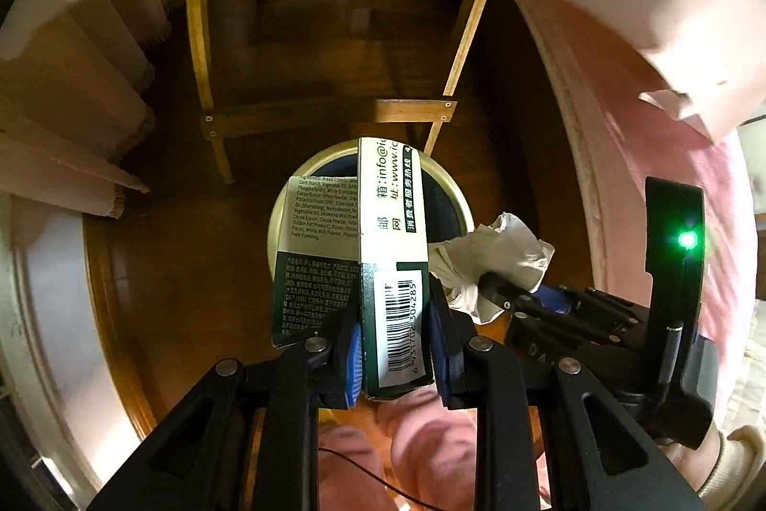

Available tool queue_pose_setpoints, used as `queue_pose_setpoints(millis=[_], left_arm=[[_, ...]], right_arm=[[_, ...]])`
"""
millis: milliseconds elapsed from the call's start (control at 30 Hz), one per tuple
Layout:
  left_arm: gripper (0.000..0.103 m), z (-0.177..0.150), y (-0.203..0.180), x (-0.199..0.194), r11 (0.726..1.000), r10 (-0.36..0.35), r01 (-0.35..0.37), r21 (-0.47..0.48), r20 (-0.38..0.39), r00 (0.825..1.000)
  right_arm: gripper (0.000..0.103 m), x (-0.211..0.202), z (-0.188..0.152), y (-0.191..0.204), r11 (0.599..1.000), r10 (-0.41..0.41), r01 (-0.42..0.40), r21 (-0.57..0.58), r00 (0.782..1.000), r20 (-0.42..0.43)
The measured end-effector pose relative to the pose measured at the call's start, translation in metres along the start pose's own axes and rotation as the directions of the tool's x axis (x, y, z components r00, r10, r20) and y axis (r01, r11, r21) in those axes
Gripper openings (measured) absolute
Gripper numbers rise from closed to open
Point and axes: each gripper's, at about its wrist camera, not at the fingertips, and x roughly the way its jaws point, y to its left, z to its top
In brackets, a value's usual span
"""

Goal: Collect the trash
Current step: 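Lower both held items over the bin and open both tools, then raise both open tools back over the table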

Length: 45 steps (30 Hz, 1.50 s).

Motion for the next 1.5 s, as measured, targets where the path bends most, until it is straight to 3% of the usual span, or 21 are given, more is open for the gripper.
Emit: queue_pose_setpoints(millis=[133, 267, 333, 567, 867, 1133, 1300, 1500], left_arm=[[0.023, 0.017, -0.002, 0.035, 0.999, 0.033, -0.032, 0.022, -0.015, 0.999], [0.055, 0.024, 0.000, 0.048, 0.998, 0.051, -0.050, 0.032, -0.026, 0.998], [0.067, 0.029, 0.000, 0.047, 0.998, 0.059, -0.059, 0.026, -0.023, 0.998], [0.069, 0.041, 0.006, 0.008, 0.997, 0.075, -0.075, -0.017, 0.021, 0.997], [0.073, 0.042, -0.015, -0.119, 0.998, 0.061, -0.064, 0.024, 0.124, 0.990], [0.075, 0.035, -0.036, -0.253, 0.991, 0.041, -0.068, 0.114, 0.227, 0.973], [0.075, 0.042, -0.047, -0.328, 0.980, 0.027, -0.088, 0.181, 0.317, 0.948], [0.075, 0.062, -0.065, -0.407, 0.963, 0.024, -0.141, 0.229, 0.449, 0.893]], right_arm=[[0.021, 0.019, 0.014, -0.014, 0.999, 0.030, -0.029, 0.033, 1.000, -0.008], [0.047, 0.028, 0.030, -0.019, 0.998, 0.047, -0.046, 0.049, 0.999, -0.011], [0.050, 0.023, 0.032, -0.020, 0.997, 0.053, -0.053, 0.054, 0.999, -0.002], [0.050, -0.012, 0.040, -0.012, 0.997, 0.055, -0.054, 0.064, 0.998, -0.015], [0.053, -0.139, 0.029, 0.020, 0.997, 0.068, -0.069, 0.028, 0.998, 0.008], [0.053, -0.257, 0.016, 0.054, 0.995, 0.099, -0.100, 0.009, 0.991, 0.092], [0.053, -0.331, 0.018, 0.073, 0.996, 0.093, -0.091, -0.020, 0.977, 0.192], [0.053, -0.408, 0.036, 0.088, 0.997, 0.075, -0.064, -0.043, 0.935, 0.346]])
